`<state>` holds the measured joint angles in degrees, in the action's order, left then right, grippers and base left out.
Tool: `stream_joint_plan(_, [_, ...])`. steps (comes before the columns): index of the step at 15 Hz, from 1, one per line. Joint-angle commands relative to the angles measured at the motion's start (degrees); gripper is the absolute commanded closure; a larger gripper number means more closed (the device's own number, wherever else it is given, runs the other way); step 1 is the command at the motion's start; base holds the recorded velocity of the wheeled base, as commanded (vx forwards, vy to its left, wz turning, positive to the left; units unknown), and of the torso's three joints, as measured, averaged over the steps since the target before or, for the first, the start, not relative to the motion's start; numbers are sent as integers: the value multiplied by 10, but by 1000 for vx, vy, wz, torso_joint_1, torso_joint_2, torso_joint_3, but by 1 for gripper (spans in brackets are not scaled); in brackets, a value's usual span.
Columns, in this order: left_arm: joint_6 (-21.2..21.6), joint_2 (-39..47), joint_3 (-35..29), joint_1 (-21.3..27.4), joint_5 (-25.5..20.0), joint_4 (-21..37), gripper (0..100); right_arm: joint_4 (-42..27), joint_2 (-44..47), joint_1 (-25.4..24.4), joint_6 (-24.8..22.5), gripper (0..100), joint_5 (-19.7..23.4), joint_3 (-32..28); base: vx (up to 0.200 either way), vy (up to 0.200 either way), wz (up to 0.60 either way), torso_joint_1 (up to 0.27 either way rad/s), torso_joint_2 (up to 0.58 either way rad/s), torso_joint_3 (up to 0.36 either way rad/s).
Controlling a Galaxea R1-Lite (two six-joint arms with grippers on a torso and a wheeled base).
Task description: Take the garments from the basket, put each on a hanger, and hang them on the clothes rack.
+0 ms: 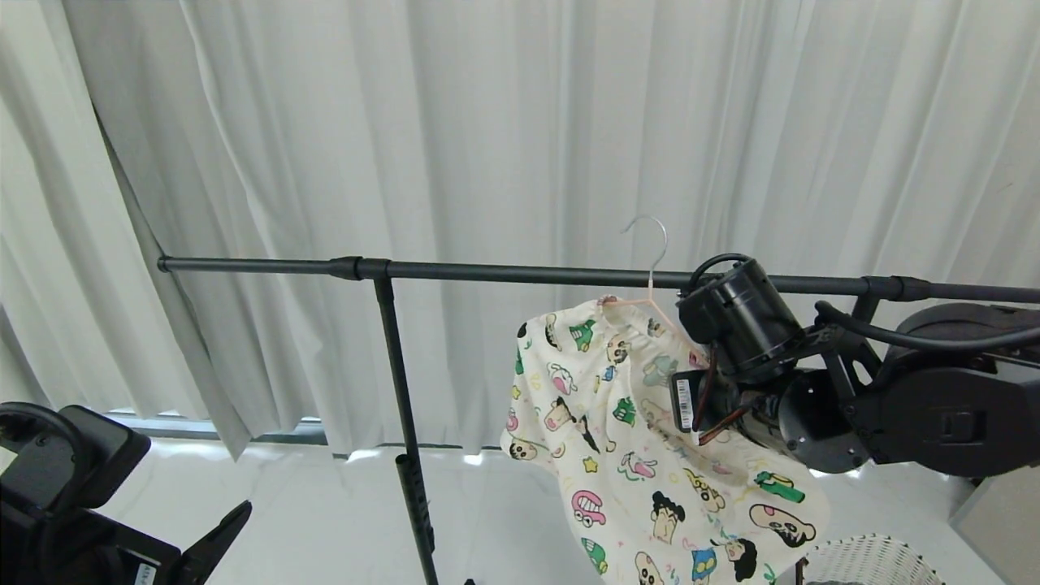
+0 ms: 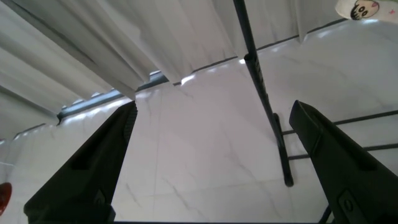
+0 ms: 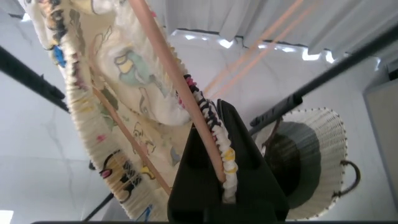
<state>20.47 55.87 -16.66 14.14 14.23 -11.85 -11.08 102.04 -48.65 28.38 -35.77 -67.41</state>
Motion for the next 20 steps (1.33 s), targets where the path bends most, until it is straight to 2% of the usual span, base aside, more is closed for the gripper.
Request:
stream_joint_plan(1, [0,-1,2,0,0,0,0,0,1,0,0,100,0,2,200,0,0,2,2,2])
stream_joint_plan(11, [3,-16,8,1,-1,0,0,-22,34,53,5,100,0,5,0,0,0,0,0,0])
stream_joint_plan(20, [4,-16,15,2,-3,0,0,-21,81,52,6,100,-1,-9,0,0,0,0,0,0])
